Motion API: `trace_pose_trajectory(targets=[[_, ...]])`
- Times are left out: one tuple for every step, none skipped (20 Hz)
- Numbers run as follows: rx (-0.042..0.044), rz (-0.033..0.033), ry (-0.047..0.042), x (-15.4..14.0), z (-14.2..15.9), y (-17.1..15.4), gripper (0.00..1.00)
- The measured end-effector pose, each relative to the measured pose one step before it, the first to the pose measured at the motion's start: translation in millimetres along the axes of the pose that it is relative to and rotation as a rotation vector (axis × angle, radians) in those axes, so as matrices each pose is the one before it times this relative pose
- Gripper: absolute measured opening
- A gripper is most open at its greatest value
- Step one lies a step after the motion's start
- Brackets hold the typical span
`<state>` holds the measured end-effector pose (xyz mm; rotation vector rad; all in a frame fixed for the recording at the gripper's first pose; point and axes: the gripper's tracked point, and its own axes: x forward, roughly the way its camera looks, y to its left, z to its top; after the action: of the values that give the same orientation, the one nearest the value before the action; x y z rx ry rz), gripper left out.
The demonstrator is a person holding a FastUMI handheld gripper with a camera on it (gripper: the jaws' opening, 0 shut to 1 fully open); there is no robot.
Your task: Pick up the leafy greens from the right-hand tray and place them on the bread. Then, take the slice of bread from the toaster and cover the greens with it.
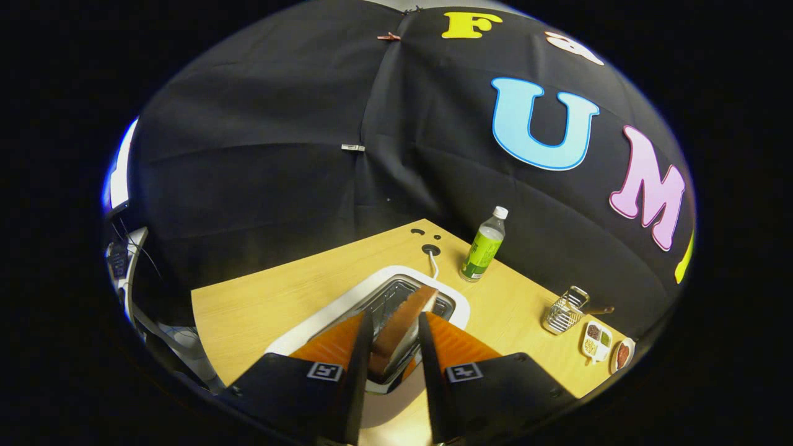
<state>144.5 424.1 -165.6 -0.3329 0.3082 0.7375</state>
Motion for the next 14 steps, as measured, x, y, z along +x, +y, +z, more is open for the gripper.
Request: trace_pose_trajectory(targets=[[0.00554, -0.00194, 0.01952, 0.50, -5.80, 0.66, 0.42], [0.00951, 0.00055, 0.01471, 0.14, -4.07, -0.35, 0.39], [0.01485, 0.00880, 0.00090, 1.70, 2.57, 1.99, 0.36], [0.01263, 0.00398, -0.00097, -0.04, 2.01, 0.91, 0.30], [0.01031, 0.00887, 0.00463, -0.04, -0.24, 0.53, 0.27], [0.00471, 0.01165, 0.00196, 1.20, 0.32, 0.45, 0.22], [0.00491, 0.00522, 0.00243, -0.45, 0.74, -0.98, 0.18], [0.00817, 0.00889, 0.00141, -0.81, 0.45, 0.11, 0.15], [0.00739, 0.00427, 0.00303, -1.39, 0.85, 0.61, 0.15], [0.00617, 0.00104, -0.00569, -5.14, 2.64, -0.59, 0.15], [0.00445, 0.00460, -0.00323, 0.93, 2.93, 0.65, 0.13], [0.00203, 0.00315, -0.00365, -1.41, 1.93, 0.21, 0.13], [0.00163, 0.00180, -0.00157, -1.92, 1.04, -1.35, 0.13], [0.00294, 0.00187, -0.00219, -3.42, 2.08, -0.70, 0.13]])
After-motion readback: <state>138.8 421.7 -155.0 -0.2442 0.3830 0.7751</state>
